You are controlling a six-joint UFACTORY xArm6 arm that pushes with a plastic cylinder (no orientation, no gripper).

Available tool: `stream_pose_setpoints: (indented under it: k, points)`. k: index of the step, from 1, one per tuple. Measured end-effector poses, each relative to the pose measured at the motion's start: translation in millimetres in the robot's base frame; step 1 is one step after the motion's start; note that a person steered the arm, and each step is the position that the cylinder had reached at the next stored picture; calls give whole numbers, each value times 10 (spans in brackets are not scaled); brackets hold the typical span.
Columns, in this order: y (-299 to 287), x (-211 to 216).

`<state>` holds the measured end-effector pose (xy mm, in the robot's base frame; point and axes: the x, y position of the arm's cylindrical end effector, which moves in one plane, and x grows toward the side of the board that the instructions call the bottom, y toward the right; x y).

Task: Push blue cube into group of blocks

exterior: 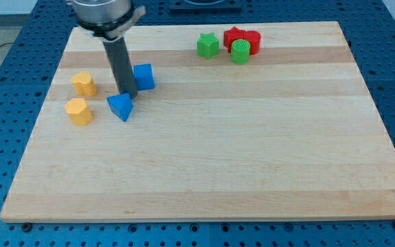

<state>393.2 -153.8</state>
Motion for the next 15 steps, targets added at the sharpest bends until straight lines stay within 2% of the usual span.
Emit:
stream_pose_setpoints:
  k: [1, 2, 3, 4, 5, 6, 7, 8, 9, 10, 12, 13, 14, 15]
  points:
    - [-163, -124]
    - [-153, -426]
    - [312, -559]
    - [1133, -552]
    - [967, -552]
    - [331, -517]
    - [178, -183]
    - [896, -17]
    - [1552, -343]
    - [1835, -487]
    - [1779, -21]
    - [2352, -26]
    - [2576, -230]
    - [2512, -387]
